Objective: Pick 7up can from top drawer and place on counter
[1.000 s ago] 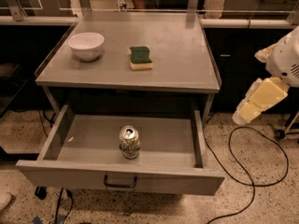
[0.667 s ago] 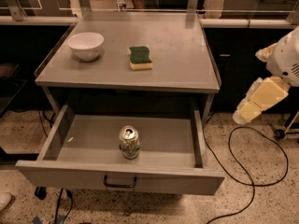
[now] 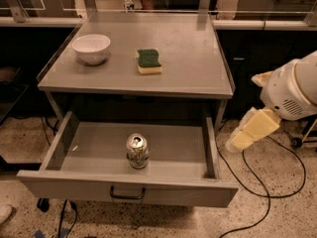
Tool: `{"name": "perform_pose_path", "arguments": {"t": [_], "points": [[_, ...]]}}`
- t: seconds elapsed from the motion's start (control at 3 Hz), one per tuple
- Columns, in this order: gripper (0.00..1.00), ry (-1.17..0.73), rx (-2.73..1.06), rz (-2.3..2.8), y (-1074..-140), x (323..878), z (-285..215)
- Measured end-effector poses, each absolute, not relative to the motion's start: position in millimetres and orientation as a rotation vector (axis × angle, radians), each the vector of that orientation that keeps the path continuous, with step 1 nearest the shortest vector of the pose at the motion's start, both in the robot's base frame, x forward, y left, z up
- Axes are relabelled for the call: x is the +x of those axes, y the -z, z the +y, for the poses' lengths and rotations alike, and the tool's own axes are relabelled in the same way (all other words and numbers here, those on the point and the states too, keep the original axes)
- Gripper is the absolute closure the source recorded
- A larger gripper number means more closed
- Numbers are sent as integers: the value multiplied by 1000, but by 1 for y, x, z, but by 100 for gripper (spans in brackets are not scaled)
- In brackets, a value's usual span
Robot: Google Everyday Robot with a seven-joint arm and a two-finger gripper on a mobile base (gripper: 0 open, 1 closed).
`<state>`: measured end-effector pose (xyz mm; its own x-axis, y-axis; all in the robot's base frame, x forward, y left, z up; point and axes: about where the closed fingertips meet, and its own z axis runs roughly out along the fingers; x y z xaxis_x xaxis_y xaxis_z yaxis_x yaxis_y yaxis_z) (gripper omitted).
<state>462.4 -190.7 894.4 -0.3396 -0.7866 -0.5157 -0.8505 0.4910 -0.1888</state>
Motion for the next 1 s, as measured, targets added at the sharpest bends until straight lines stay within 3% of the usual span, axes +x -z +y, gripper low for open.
{"name": "perform_pose_path", "arguments": {"t": [1.0], "points": [[0, -250, -1297, 2157, -850, 467, -157]]}}
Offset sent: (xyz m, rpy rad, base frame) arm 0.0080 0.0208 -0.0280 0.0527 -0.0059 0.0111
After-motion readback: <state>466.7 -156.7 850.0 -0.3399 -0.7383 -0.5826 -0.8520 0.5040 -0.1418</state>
